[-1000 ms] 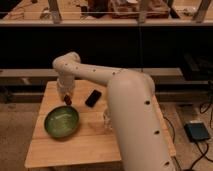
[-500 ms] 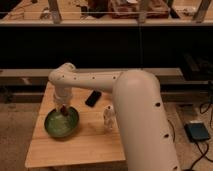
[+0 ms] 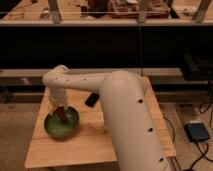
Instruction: Place the pepper in the ceramic bowl
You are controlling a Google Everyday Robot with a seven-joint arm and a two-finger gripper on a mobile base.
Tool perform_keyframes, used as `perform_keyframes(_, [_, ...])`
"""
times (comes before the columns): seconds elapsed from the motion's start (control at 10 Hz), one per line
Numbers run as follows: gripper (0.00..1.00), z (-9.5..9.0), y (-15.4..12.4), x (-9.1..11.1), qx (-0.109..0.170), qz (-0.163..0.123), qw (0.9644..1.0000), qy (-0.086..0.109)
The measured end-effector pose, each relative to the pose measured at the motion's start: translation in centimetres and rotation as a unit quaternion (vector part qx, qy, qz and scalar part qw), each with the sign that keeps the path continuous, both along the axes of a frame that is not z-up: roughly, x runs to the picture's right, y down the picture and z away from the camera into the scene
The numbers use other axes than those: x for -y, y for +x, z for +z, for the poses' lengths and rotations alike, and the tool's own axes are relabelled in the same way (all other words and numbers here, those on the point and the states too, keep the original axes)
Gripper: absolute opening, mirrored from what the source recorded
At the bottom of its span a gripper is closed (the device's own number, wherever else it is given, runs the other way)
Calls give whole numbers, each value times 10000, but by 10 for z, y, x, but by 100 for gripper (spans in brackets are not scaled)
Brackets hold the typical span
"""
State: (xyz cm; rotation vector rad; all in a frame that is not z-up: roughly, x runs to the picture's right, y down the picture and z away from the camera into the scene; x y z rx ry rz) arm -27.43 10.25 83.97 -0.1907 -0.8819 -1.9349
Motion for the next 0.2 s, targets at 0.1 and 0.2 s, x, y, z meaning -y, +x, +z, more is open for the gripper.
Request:
perform_keyframes(0.1, [62, 1, -6, 4, -1, -51, 10000, -11])
perform_keyframes(0.2, [62, 1, -8, 7, 35, -66, 10000, -12])
